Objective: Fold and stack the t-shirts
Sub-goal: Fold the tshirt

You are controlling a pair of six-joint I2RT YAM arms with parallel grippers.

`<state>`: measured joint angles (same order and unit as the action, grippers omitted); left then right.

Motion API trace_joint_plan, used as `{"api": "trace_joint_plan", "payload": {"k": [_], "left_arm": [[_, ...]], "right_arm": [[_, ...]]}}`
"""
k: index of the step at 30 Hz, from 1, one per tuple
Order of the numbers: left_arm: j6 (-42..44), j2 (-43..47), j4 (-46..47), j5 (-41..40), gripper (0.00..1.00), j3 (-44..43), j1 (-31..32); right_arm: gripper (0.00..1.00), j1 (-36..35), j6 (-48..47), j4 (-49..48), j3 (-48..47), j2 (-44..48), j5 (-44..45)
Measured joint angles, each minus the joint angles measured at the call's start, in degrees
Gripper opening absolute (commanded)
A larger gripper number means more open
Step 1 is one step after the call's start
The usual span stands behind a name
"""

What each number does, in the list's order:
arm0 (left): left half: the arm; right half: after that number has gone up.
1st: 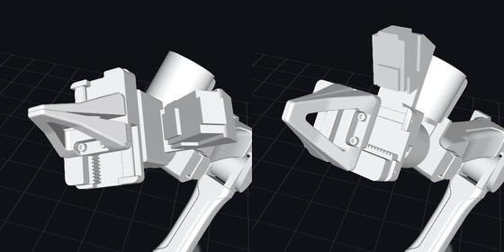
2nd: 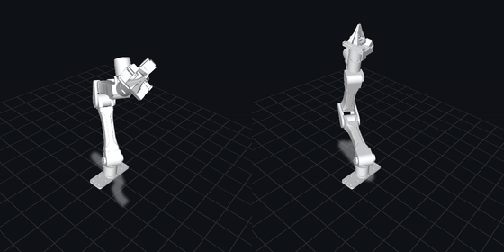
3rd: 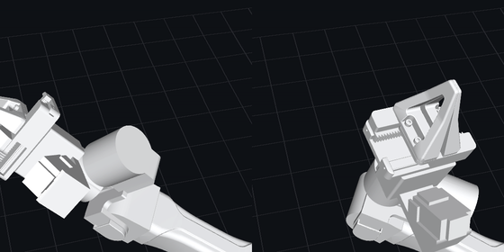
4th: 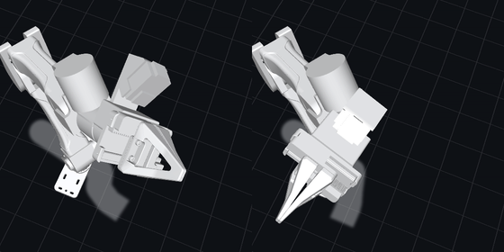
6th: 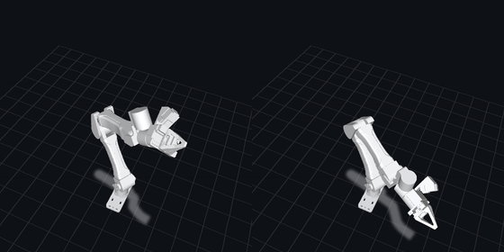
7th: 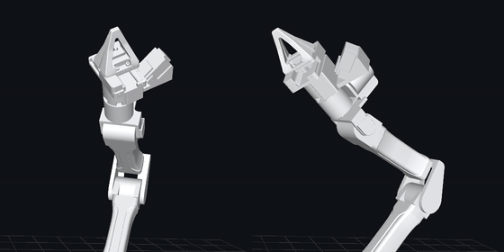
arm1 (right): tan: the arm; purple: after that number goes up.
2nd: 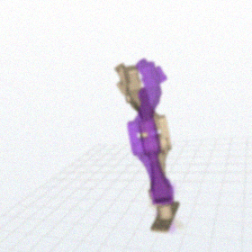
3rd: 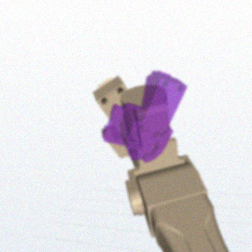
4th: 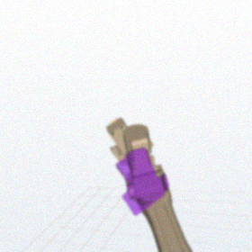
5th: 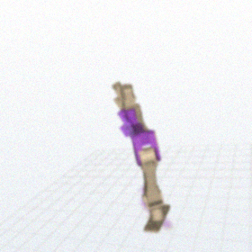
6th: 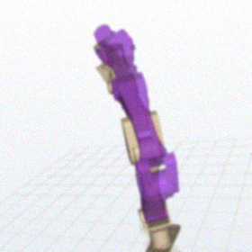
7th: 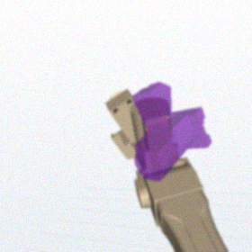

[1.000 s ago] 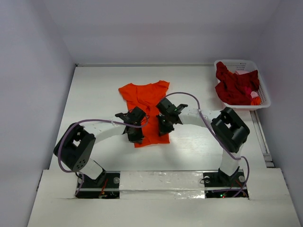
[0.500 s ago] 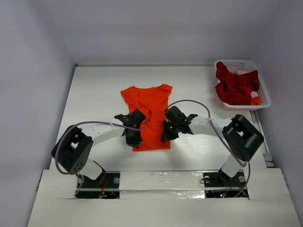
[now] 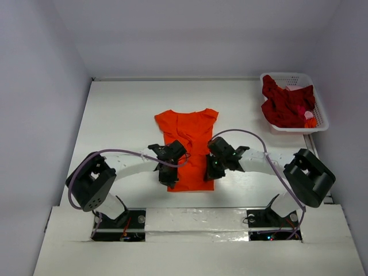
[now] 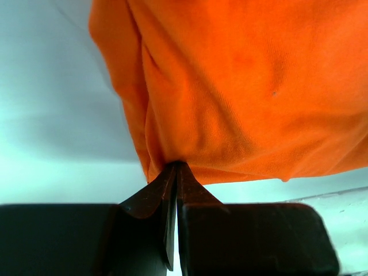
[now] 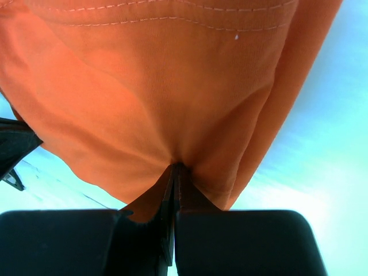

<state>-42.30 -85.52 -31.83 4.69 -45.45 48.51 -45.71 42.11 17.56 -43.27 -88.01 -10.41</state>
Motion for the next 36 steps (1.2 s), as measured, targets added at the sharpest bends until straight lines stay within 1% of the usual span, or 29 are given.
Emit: {"api": "trace_joint_plan", "payload": {"k": [7,15,19,20,21,23,24,25,26,27,28,29,30,31,33,36], "left_arm": [[-0.44,-1.09,-0.20,0.98,0.00,-0.87,3.26],[-2.01,-0.87,-0.79,0.81,0.00,-0.87,3.58],[-3.10,0.04,-3.98,-0.94,0.00,-1.53,3.63],[-3.26,0.28,-5.05,-1.42,0.01,-1.92,3.63],[-3.34,0.57,-6.32,-1.86,0.05,-2.58,3.63],[-3.50,1.42,-8.44,-2.34,0.17,-4.04,3.63],[-3.65,2.03,-9.46,-2.73,0.32,-4.98,3.65],[-3.48,2.80,-10.32,-3.28,0.40,-5.86,3.65],[-3.93,3.74,-11.34,-3.74,0.48,-7.02,3.65],[-4.02,4.66,-12.26,-4.28,0.59,-8.17,3.65],[-4.07,5.70,-13.07,-5.03,0.63,-9.55,3.67],[-4.37,6.64,-14.08,-5.86,0.71,-11.15,3.67],[-4.46,7.23,-14.91,-6.62,0.72,-12.79,3.67],[-4.57,7.69,-15.58,-7.72,0.72,-14.69,3.67],[-4.50,7.82,-16.26,-9.60,0.72,-18.40,3.30],[-3.80,7.45,-15.69,-12.04,0.71,-23.12,1.40]], "right_arm": [[0.00,-0.46,1.27,1.97,2.03,2.73,0.48],[0.00,-1.27,1.46,5.09,2.12,4.09,1.90],[0.00,-1.27,1.49,6.78,2.10,4.61,2.75],[0.00,-1.27,1.49,7.17,2.10,4.76,3.04],[0.00,-1.27,1.51,7.65,2.10,4.98,3.32],[0.09,-1.27,1.46,8.70,2.10,5.64,4.00],[0.14,-1.27,1.44,9.46,2.10,6.29,4.31],[0.27,-1.27,1.38,10.12,2.08,7.13,4.66],[0.35,-1.27,1.44,10.93,2.05,8.24,5.18],[0.43,-1.27,1.25,11.96,1.95,9.77,5.90],[0.68,-1.27,1.22,12.92,1.55,11.21,6.49],[0.79,-1.27,1.31,14.25,0.74,12.66,7.32],[0.85,-1.27,0.94,15.23,-0.20,13.90,8.22],[0.90,-1.27,0.50,16.37,-1.53,15.21,9.07],[0.91,-1.27,-0.44,19.19,-5.99,16.76,10.99],[0.91,-1.27,-2.69,22.12,-15.21,15.98,14.19]]}}
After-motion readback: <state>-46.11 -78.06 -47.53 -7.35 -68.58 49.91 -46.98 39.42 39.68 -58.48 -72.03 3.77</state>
